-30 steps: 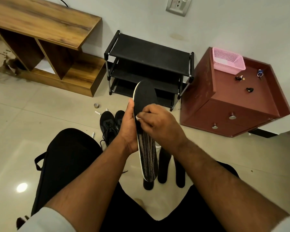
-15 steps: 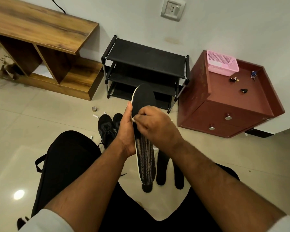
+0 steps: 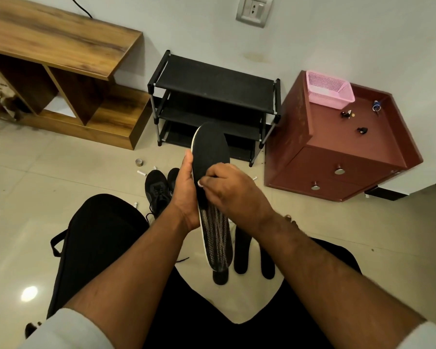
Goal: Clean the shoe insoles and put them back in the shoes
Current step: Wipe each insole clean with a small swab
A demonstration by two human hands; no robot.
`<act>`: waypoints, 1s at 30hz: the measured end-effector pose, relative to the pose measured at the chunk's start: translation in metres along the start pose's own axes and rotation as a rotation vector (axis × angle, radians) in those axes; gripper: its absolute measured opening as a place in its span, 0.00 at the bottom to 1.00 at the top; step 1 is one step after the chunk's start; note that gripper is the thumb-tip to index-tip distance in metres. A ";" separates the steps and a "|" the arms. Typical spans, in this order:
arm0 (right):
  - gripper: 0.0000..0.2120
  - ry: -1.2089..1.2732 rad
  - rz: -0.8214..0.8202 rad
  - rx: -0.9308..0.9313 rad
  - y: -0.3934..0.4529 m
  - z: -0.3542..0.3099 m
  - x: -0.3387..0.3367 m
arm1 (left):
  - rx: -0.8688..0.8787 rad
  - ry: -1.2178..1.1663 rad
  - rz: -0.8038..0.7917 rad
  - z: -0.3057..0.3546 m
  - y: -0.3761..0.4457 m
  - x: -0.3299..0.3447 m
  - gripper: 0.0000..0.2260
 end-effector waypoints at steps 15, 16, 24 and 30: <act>0.11 -0.008 0.024 0.022 -0.002 0.000 0.001 | 0.090 -0.018 0.099 0.003 0.004 -0.006 0.36; 0.12 -0.004 0.014 0.013 -0.004 -0.002 0.003 | 0.109 -0.012 0.108 0.005 0.003 -0.005 0.36; 0.10 0.029 -0.005 -0.014 -0.027 -0.009 0.017 | 0.149 0.045 0.127 0.014 0.007 -0.007 0.36; 0.06 -0.011 0.076 0.071 0.000 0.016 0.004 | 0.054 -0.018 0.050 0.002 0.004 -0.008 0.33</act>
Point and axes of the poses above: each hand's wrist, its own y-axis towards the middle knuckle, its own x-axis out of the palm, z = x × y, the point moved 6 cm from there along y, towards the middle knuckle, and after that the axes turned 12 degrees about -z, right-handed, at the moved point
